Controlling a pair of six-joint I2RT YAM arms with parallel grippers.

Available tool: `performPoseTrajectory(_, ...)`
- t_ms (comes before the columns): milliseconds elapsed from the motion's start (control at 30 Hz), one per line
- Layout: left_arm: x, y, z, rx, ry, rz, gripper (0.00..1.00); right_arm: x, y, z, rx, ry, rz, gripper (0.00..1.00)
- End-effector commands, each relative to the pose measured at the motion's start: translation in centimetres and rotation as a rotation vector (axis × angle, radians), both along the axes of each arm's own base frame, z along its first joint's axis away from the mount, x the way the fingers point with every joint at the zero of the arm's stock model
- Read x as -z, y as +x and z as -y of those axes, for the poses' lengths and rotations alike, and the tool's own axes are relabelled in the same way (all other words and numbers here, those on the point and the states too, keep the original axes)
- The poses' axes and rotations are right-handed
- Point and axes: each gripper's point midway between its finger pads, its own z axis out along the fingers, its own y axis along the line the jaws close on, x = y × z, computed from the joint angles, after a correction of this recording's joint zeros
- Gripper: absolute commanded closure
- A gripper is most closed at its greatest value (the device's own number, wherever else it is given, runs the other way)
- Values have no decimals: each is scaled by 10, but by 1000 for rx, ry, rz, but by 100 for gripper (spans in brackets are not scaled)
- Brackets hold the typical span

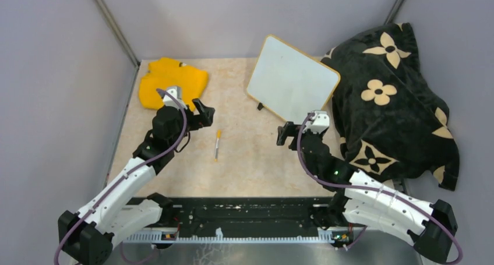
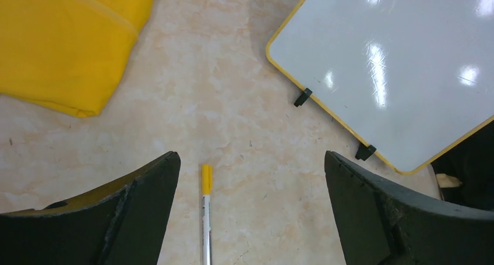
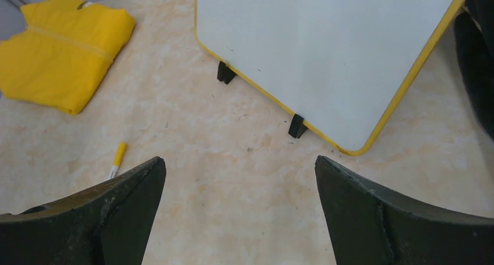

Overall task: Write a sentence on the whiteboard
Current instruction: Move the whiteboard stand to the center of the board.

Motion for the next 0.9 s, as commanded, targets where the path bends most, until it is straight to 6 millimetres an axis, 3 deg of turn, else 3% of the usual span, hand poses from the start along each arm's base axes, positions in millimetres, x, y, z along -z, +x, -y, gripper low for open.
performPoseTrajectory(0, -20, 1, -7, -32, 2, 54, 1, -30, 2, 0, 22, 118, 89, 3)
performPoseTrajectory(233, -24, -2, -9, -26, 9, 86, 1, -29, 1, 4, 18, 62, 75, 3)
performPoseTrajectory(567, -27, -9, 9, 101, 25, 120, 1, -26, 5, 5, 30, -60, 26, 10)
performPoseTrajectory(867, -28, -14, 20, 186, 42, 138, 1, 12, 25, -10, 162, -76, -133, 12)
